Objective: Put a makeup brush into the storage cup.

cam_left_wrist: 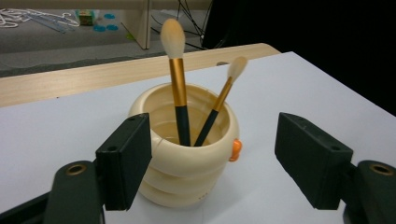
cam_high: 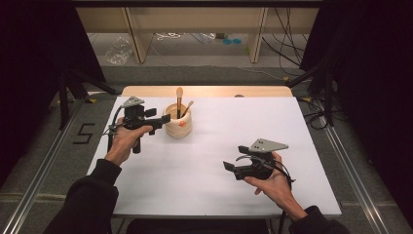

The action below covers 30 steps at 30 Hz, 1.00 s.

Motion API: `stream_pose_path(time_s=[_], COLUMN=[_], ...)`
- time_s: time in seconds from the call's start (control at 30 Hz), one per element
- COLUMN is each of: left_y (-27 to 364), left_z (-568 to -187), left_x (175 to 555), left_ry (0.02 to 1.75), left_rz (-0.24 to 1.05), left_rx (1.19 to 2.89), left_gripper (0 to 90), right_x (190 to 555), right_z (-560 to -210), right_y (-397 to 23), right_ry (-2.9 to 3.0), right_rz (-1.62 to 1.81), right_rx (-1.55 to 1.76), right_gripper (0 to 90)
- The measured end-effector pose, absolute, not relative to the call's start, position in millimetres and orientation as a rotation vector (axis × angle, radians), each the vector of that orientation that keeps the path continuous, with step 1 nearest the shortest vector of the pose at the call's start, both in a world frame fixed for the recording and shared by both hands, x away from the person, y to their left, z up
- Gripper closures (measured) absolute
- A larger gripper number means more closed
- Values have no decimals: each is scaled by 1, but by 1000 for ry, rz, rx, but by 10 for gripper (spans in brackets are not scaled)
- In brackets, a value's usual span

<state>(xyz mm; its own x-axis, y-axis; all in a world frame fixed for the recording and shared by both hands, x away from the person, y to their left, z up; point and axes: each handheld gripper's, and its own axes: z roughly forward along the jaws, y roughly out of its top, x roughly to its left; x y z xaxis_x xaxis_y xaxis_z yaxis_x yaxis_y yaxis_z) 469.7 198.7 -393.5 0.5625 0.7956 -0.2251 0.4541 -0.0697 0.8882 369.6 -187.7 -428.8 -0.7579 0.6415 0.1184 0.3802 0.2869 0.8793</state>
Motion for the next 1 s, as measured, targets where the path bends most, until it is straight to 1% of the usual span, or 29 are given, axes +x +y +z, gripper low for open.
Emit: stream_pose_path(time_s=[0.1,0.23,0.33,0.53,0.7,1.0], left_y=[198,199,198,192,188,181], left_z=[-393,-395,-398,-403,-407,-411], left_x=[460,452,445,430,418,400], left_ry=[1040,1011,1022,979,942,905], left_rz=[390,416,405,378,393,384], left_rx=[1701,1747,1746,1759,1786,1785], left_gripper=[266,255,251,245,237,228], right_x=[369,369,369,369,368,368], right_z=[-428,-428,-428,-428,-427,-427], right_y=[-188,-187,-187,-186,-187,-187], right_ry=[2309,2310,2311,2316,2306,2301], right_rz=[1442,1441,1444,1453,1447,1453], right_rx=[934,932,929,937,935,935], right_gripper=[184,183,182,182,180,175])
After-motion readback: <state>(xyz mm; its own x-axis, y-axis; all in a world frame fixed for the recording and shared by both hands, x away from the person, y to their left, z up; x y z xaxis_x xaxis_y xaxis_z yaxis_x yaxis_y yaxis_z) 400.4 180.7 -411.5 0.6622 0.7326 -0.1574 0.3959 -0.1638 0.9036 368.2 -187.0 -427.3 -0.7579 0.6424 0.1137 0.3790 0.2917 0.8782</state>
